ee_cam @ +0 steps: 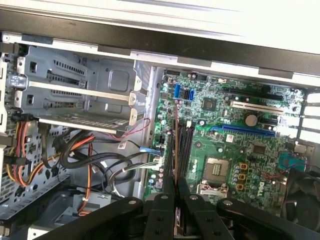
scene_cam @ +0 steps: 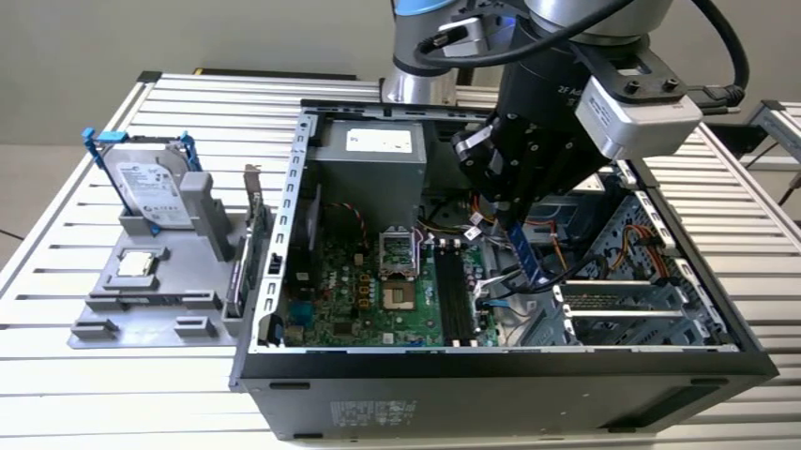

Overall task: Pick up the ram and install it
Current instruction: 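Insert the ram into the slot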

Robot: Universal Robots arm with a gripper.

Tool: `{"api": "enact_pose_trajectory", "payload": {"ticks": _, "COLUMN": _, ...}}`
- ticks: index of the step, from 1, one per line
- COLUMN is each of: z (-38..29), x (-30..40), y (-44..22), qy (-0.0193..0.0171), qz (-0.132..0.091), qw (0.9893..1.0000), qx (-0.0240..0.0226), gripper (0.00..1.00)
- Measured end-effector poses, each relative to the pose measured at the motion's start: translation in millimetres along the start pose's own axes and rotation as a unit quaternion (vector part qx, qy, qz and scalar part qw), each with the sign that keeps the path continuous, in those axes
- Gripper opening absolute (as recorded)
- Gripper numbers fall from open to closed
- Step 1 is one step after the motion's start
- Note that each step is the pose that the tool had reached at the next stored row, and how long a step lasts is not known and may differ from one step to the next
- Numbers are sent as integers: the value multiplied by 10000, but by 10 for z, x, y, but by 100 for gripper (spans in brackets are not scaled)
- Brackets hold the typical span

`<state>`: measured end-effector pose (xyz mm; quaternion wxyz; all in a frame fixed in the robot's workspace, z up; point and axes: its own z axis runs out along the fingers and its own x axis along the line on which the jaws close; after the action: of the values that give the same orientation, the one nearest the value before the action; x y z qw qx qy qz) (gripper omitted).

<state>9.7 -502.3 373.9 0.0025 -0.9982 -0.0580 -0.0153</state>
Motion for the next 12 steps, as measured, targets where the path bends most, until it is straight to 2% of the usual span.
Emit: {"api": "enact_pose_trajectory", "payload": {"ticks": 12, "z": 0, "x": 0, "y": 0, "qy": 1, "qz": 230, "qw": 9997, "qx": -7, "gripper": 0}}
